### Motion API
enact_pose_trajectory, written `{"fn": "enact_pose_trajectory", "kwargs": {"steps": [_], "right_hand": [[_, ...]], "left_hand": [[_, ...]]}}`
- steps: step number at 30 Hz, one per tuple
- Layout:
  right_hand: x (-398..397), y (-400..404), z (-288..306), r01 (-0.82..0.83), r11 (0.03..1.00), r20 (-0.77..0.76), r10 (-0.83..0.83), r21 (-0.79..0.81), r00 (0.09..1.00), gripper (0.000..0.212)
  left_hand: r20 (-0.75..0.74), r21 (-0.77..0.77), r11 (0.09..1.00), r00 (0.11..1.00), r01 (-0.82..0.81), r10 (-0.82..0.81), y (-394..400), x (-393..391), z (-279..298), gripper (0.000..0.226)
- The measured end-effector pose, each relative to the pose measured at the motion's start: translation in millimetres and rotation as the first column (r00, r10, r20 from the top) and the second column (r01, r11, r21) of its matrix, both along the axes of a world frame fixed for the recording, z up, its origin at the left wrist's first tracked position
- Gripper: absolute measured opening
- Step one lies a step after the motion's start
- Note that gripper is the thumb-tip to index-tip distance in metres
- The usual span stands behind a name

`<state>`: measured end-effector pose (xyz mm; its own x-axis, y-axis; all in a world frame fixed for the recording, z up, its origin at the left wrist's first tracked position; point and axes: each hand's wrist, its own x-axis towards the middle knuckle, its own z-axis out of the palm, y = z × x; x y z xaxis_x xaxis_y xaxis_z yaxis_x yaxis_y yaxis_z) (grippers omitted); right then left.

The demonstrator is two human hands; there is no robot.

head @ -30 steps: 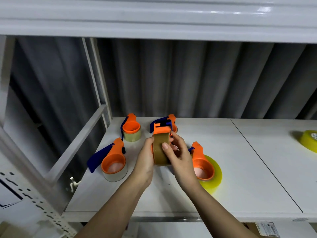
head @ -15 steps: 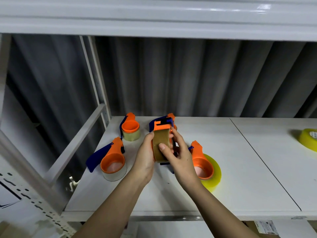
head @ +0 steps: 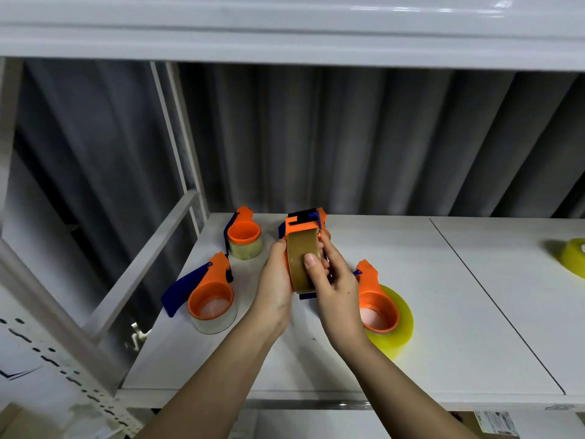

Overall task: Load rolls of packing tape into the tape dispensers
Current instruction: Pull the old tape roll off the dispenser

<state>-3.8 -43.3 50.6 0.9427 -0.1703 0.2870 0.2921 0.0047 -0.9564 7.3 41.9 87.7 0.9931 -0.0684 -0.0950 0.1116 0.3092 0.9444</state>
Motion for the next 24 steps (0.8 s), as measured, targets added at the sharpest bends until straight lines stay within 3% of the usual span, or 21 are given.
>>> {"fn": "enact_pose_trajectory", "kwargs": {"steps": [3,9,14,19,24], "right_hand": [[3,0,-4,0.030,1.000,-0.003,-0.030,0.007,1.000,0.056],[5,2,-3,0.078,0.997,0.018,-0.078,-0.012,0.997,0.042],[11,-10,6,-0.028,0.996,-0.033,0.026,-0.086,0.999,0.076],[11,-5,2,0.103,0.950,0.003,-0.106,-0.294,0.994,0.077],[15,-2,-1,0.140,0.938,0.017,-0.142,-0.316,0.990,0.075]], "left_hand": [[-0.019,0.006,1.000,1.000,0.018,-0.018,-2,1,3,0.039],[-0.032,0.088,0.994,0.998,-0.057,0.060,-9,11,4,0.036],[-0.076,-0.013,0.996,0.993,-0.093,0.092,-6,13,2,0.037],[-0.101,-0.143,0.987,0.993,-0.072,0.058,-8,10,8,0.033],[-0.099,-0.156,0.982,0.991,-0.108,0.093,-11,14,6,0.038]]}}
